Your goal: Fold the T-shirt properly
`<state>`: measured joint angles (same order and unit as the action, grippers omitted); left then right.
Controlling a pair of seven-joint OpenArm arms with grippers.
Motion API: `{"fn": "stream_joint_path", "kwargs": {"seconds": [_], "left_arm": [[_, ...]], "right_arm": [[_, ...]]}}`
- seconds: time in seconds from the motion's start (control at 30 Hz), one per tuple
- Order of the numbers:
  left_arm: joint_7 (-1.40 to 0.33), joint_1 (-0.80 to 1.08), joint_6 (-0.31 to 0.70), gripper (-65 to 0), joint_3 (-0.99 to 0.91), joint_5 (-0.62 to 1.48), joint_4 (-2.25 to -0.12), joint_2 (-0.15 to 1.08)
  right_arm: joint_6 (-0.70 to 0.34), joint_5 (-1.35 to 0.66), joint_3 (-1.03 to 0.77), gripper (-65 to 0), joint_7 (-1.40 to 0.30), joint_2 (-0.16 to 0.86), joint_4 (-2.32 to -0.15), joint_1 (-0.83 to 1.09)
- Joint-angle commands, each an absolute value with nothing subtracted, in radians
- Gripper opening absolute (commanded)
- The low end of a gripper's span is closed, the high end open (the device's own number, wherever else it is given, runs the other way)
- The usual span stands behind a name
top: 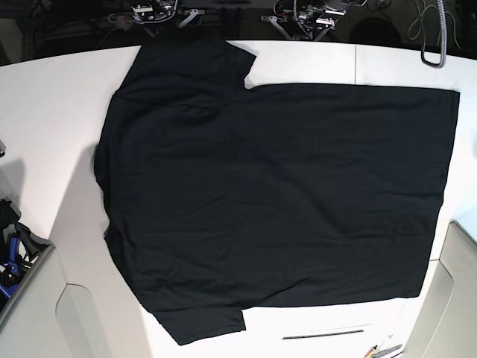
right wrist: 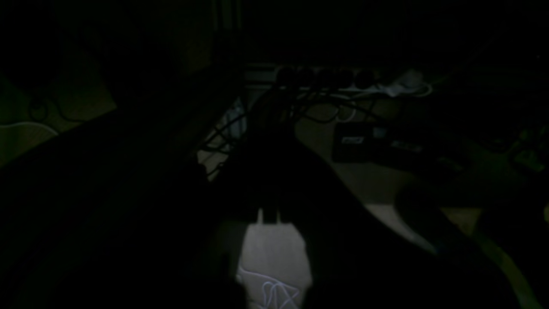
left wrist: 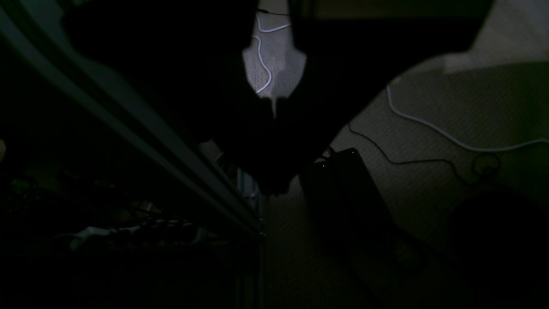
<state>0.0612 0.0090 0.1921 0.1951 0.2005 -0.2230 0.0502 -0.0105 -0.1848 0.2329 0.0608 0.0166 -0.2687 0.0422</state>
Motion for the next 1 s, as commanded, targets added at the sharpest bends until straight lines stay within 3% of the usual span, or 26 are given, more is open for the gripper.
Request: {"fn": "stream_joint_path", "kwargs": {"seconds": [0.0, 0.13, 0.37, 0.97], "left_arm": [[0.075, 0.016, 0.212, -65.0, 0.192, 0.205, -0.232, 0.054], [0.091, 0.057, 0.278, -65.0, 0.192, 0.205, -0.271, 0.073], [0.113, 0.174, 0.284, -65.0, 0.192, 0.209, -0.397, 0.112], [0.134, 0.522, 0.285, -65.0, 0.188, 0.342, -0.805, 0.242]], "right_arm": [[-0.007, -0.182, 0.231, -65.0, 0.075, 0.019, -0.276, 0.045], [-0.007, -0.181, 0.231, -65.0, 0.075, 0.02, -0.277, 0.052], [-0.006, -0.138, 0.231, -65.0, 0.075, 0.033, -0.343, 0.153], [-0.003, -0.138, 0.228, -65.0, 0.088, 0.185, -0.801, 0.564]]}}
